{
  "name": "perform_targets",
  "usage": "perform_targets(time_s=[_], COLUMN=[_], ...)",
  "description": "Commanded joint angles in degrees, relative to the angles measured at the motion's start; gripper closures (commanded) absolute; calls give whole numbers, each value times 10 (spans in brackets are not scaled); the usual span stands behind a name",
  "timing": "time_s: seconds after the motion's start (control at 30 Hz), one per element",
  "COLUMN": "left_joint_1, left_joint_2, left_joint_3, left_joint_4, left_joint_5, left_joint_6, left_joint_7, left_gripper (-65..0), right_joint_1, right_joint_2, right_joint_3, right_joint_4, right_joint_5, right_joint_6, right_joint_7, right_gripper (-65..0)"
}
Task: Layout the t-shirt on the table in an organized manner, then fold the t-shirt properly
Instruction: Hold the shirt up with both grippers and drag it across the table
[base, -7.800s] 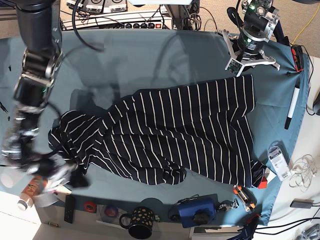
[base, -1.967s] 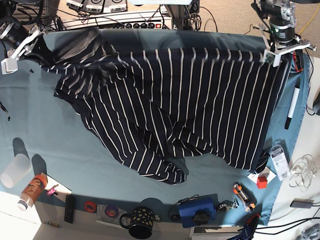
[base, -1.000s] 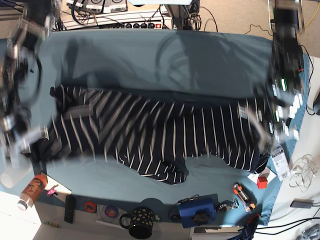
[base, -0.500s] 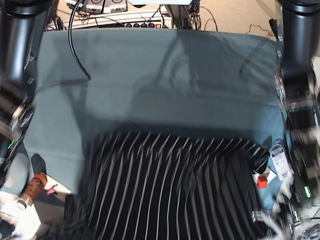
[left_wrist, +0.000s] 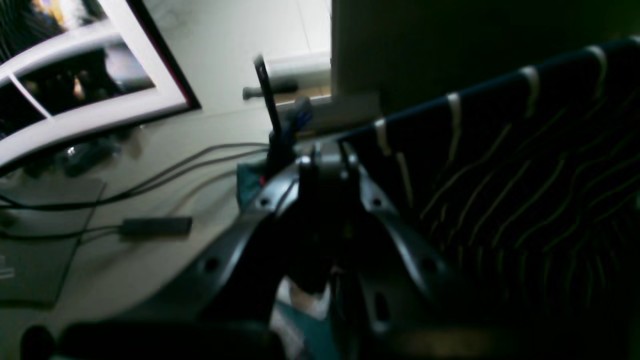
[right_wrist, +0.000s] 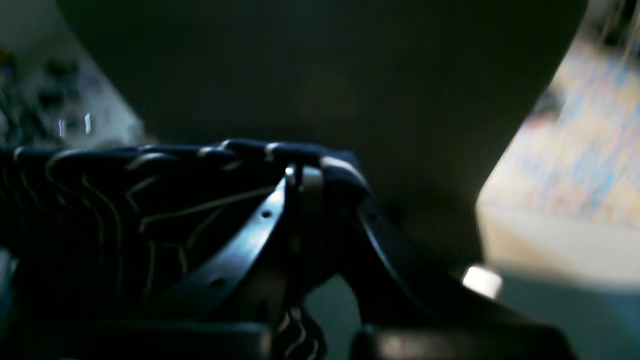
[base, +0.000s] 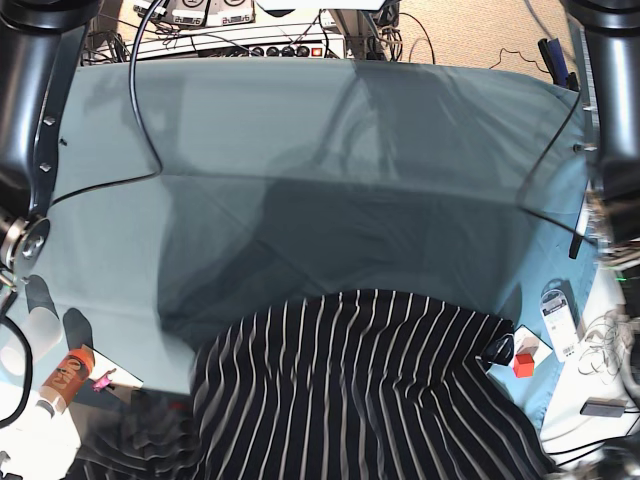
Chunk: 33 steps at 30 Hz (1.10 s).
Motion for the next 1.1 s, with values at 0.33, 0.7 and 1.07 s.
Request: perform_targets(time_s=[0.33,0.7,1.07], left_joint_1=[87,310,537], left_joint_2=[-107,-156,-147], left_joint_3=[-4,-6,-14], left_joint_4=[20,124,269], left_joint_5=[-142,-180,-84], left_joint_6=[-10,-10,23], left_joint_7=[95,100,86], left_gripper=[0,0,0], right_joint_1=[26,-207,-545], right_joint_2=[23,44,43], right_joint_3=[3,73,261], right_joint_4=[50,195,381], right_joint_5=[151,168,294], right_joint_6=[-5,-5,33], right_joint_7=[-221,-221,-221], right_gripper=[0,0,0])
